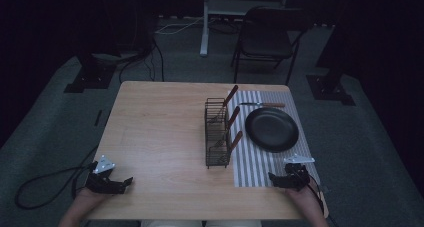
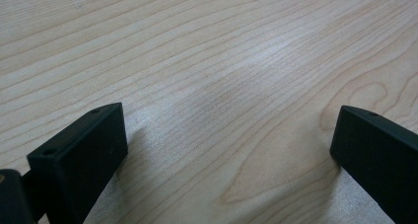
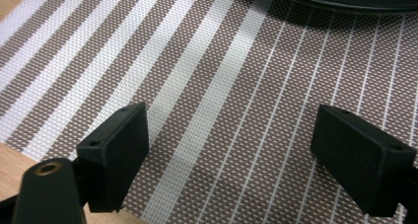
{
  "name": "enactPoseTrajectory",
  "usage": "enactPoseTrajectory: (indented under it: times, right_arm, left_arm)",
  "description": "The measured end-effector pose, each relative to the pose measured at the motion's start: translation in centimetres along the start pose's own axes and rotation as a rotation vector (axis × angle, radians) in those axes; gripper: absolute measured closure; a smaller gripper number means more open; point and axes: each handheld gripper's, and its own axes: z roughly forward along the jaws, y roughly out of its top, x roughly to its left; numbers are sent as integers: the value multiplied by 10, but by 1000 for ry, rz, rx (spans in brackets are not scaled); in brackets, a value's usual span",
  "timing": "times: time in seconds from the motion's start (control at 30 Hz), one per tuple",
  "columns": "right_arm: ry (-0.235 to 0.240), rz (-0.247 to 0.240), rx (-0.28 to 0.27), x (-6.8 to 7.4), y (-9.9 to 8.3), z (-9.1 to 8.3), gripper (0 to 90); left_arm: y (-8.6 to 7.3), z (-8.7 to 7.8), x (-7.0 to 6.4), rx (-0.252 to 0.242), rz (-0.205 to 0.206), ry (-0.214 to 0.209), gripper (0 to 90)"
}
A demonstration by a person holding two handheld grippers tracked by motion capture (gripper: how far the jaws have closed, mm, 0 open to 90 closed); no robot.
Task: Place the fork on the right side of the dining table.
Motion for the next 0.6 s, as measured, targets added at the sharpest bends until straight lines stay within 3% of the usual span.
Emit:
enactPoseTrajectory:
  times: [0.03, 0.27, 0.6]
  right_arm:
    - [21, 9, 1, 0, 2, -2, 163]
    - [38, 1, -10, 3, 9, -5, 174]
    - [84, -24, -82, 11, 32, -17, 205]
  left_arm:
    - [0, 0, 0, 0, 0, 0, 8]
    - [0, 0, 0, 0, 0, 0, 8]
    - [0, 0, 0, 0, 0, 0, 8]
